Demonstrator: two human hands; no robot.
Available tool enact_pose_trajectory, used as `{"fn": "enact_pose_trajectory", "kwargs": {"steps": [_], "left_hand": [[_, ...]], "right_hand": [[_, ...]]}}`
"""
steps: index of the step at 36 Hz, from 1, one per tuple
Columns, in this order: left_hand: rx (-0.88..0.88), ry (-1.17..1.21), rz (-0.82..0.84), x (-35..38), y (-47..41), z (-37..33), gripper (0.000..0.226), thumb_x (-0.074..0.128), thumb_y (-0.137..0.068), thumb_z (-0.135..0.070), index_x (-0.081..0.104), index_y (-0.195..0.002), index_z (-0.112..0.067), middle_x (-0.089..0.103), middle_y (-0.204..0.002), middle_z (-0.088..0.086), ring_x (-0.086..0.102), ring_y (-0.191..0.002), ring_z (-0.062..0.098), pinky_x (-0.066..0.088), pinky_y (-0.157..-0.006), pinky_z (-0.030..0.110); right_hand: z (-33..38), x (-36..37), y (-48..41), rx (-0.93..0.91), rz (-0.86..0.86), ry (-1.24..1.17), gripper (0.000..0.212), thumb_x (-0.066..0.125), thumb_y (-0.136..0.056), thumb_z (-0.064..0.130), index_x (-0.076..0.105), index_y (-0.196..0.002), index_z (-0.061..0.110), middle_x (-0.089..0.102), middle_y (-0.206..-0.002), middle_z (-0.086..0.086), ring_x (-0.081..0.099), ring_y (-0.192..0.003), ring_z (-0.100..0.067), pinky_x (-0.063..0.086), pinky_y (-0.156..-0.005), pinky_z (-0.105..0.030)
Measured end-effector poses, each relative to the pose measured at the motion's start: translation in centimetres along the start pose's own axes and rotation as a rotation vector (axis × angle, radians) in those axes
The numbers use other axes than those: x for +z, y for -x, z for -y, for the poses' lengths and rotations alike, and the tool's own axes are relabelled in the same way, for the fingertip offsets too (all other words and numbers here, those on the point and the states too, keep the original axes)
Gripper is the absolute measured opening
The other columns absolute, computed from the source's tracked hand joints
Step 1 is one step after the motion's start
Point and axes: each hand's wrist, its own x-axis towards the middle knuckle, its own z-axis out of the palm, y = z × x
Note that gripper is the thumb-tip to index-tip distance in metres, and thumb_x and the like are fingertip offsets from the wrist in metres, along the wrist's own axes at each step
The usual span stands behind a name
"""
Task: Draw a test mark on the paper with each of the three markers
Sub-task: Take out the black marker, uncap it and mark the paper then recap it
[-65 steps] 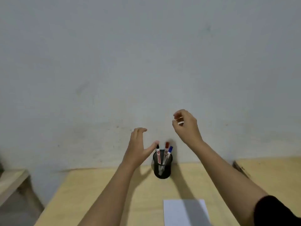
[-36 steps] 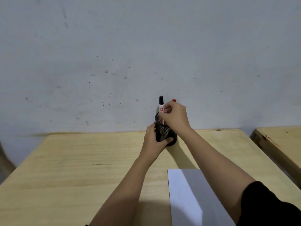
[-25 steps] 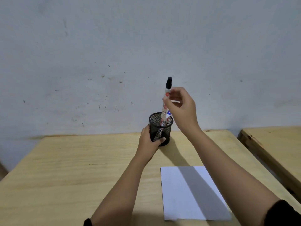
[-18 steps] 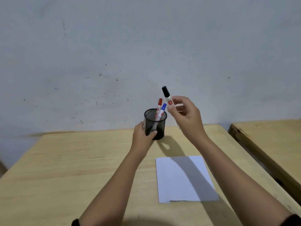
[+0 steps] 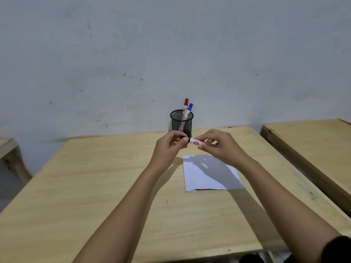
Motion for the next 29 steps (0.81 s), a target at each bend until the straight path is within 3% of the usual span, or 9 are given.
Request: {"fn": "enact_pose_trajectory", "kwargs": {"steps": [4, 7, 10, 13, 15, 22, 29], "left_hand": [[-0.014, 0.065, -0.039, -0.6, 0.6, -0.3, 0.01, 0.062, -0.087, -0.007, 0.065, -0.086, -0.016, 0.068, -0.076, 0.003, 0.067, -0.069, 0.009, 0.055, -0.076, 0.023], [-0.05, 0.168, -0.113, -1.4, 1.1, -0.2, 0.007, 0.062, -0.087, -0.005, 0.065, -0.089, -0.01, 0.068, -0.077, 0.004, 0.068, -0.068, 0.006, 0.054, -0.072, 0.017], [-0.06, 0.186, -0.123, -1.6, 1.5, -0.1, 0.006, 0.06, -0.088, -0.006, 0.065, -0.088, -0.01, 0.068, -0.077, 0.007, 0.067, -0.068, 0.004, 0.053, -0.072, 0.015], [-0.063, 0.22, -0.109, -1.0, 1.7, -0.6, 0.007, 0.059, -0.089, -0.007, 0.065, -0.088, -0.011, 0.068, -0.077, 0.006, 0.067, -0.067, 0.003, 0.052, -0.071, 0.014], [-0.06, 0.226, -0.085, -0.4, 1.6, -1.0, 0.008, 0.059, -0.089, -0.006, 0.065, -0.086, -0.012, 0.067, -0.075, 0.006, 0.066, -0.066, 0.005, 0.053, -0.071, 0.016], [-0.122, 0.133, -0.041, -0.1, 1.2, -1.3, 0.012, 0.059, -0.091, -0.013, 0.066, -0.082, -0.013, 0.067, -0.066, -0.002, 0.061, -0.057, 0.0, 0.053, -0.068, 0.013], [-0.303, 0.17, -0.028, -1.2, 1.0, -0.5, 0.021, 0.061, -0.09, -0.02, 0.069, -0.074, -0.009, 0.067, -0.058, -0.008, 0.058, -0.054, 0.001, 0.051, -0.062, 0.012]], "right_hand": [[0.4, -1.3, 0.7, 0.02, -0.029, -0.071, 0.016, 0.077, -0.074, 0.02, 0.076, -0.091, 0.023, 0.072, -0.084, 0.008, 0.065, -0.071, -0.016, 0.049, -0.067, -0.023], [0.3, -2.3, 1.2, 0.054, -0.116, -0.216, 0.018, 0.08, -0.07, 0.012, 0.075, -0.088, 0.011, 0.074, -0.077, -0.005, 0.067, -0.063, -0.013, 0.051, -0.059, -0.019], [0.1, -2.3, 1.6, 0.107, -0.239, -0.511, 0.016, 0.078, -0.071, 0.005, 0.072, -0.085, 0.005, 0.069, -0.066, -0.004, 0.065, -0.056, -0.01, 0.049, -0.055, -0.017], [0.3, -0.5, 1.8, 0.183, -0.315, -0.871, 0.014, 0.069, -0.077, -0.001, 0.067, -0.084, 0.01, 0.064, -0.058, 0.007, 0.06, -0.054, -0.004, 0.049, -0.055, -0.012], [0.7, 1.1, 1.8, 0.218, -0.312, -0.99, 0.015, 0.065, -0.08, -0.003, 0.066, -0.084, 0.011, 0.064, -0.059, 0.009, 0.058, -0.056, -0.002, 0.049, -0.057, -0.011], [1.1, 4.0, 1.2, 0.225, -0.264, -1.066, 0.006, 0.064, -0.083, 0.002, 0.066, -0.085, 0.007, 0.069, -0.067, 0.005, 0.061, -0.061, -0.004, 0.05, -0.064, -0.011], [0.4, 4.4, 0.9, 0.132, -0.234, -0.851, 0.011, 0.074, -0.073, 0.014, 0.071, -0.084, 0.015, 0.069, -0.071, 0.004, 0.061, -0.07, -0.012, 0.049, -0.072, -0.019]]}}
